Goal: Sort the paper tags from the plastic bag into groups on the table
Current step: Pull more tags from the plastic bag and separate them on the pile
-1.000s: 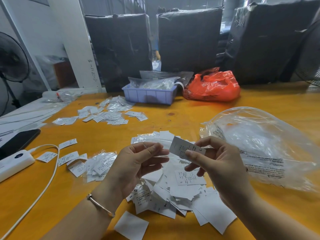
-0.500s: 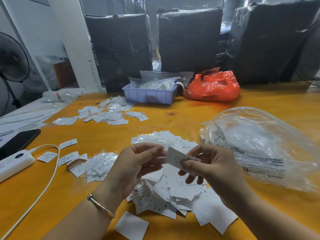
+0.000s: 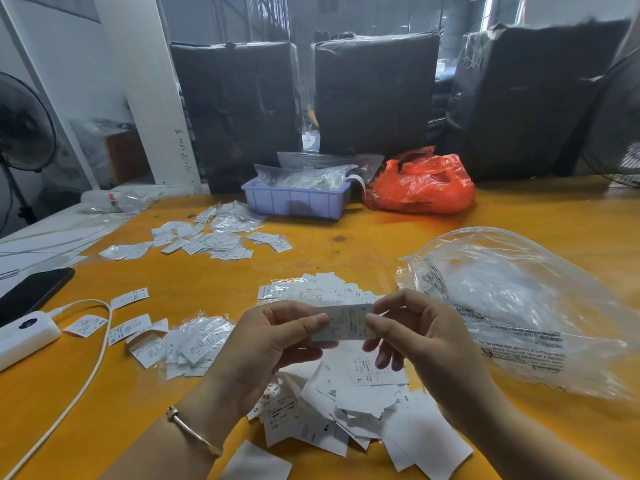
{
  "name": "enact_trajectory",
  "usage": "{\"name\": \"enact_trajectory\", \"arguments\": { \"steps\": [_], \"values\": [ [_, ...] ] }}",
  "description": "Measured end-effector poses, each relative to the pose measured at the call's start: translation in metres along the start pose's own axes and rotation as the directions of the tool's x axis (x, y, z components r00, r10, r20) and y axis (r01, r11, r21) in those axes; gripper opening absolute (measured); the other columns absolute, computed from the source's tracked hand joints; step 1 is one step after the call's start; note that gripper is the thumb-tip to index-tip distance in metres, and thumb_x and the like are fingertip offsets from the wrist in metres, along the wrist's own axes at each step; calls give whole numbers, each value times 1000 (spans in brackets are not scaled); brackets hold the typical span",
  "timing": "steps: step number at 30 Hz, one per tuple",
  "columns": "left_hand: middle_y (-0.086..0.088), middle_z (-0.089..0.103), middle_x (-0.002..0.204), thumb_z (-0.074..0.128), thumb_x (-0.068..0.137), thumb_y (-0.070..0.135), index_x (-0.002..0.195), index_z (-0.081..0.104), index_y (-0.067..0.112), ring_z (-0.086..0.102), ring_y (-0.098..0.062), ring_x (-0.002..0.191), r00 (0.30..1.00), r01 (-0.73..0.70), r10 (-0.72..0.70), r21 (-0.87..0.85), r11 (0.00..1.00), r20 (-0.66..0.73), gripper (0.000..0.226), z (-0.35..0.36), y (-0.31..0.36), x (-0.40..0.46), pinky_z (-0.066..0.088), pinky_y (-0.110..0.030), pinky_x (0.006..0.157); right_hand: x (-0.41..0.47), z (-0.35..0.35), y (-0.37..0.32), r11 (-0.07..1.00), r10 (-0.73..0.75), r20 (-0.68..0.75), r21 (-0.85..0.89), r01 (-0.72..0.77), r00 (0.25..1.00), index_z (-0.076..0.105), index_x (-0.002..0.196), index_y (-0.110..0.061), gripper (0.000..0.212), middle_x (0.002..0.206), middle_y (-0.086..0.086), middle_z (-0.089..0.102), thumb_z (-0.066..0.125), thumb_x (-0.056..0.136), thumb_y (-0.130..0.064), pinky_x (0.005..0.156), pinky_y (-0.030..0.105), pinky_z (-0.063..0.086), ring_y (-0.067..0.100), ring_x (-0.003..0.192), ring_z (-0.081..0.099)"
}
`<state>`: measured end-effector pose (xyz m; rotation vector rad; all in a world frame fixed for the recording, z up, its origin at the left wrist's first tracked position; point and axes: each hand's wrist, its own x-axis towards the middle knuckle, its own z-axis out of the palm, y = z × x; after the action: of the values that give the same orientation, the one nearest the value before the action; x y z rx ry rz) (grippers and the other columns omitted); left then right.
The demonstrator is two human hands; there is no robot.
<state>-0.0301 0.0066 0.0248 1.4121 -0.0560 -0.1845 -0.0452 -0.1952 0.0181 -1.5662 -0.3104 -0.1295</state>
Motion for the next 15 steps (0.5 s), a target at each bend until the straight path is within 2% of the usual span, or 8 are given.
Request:
{"name": "enact_trajectory", "arguments": {
  "steps": [1,2,5,10,15],
  "values": [
    [-19,76,92,80,59,23,77,80,12,75,-31,81,1000,2,-2,-17,1000,-6,20,-1,1,0,59,-24,59,0,-2,0,1000,-7,-4,15,7,1000,65,90,-7,8,70,14,70,70,84,-5,47,22,44,19,53,59],
    [-20,76,94,80,60,22,78,80,11,75,-31,82,1000,7,-7,-27,1000,-3,21,-3,1,1,59,-25,59,0,-3,0,1000,-18,-6,16,18,1000,65,88,-7,12,70,14,70,68,83,4,48,22,44,19,54,59],
    [-20,76,96,81,60,22,84,81,11,76,-30,83,999,27,-26,-17,999,37,26,-2,1,0,58,-24,58,-2,0,-3,999,-45,13,23,45,999,65,86,-1,14,70,15,69,66,80,11,49,20,44,17,55,60],
    [-22,75,93,82,60,23,92,80,12,76,-30,82,996,35,-37,24,999,80,34,3,-1,-1,57,-23,58,-5,7,-2,999,-45,59,10,44,997,63,82,2,13,71,18,69,72,76,10,49,17,44,16,54,61],
    [-23,75,93,83,59,23,93,79,9,76,-29,81,997,41,-43,29,999,70,36,2,-1,-1,56,-23,58,-4,7,-5,1000,-24,36,-5,24,999,62,85,0,21,72,17,68,78,75,-8,47,20,43,18,52,58]
  ]
}}
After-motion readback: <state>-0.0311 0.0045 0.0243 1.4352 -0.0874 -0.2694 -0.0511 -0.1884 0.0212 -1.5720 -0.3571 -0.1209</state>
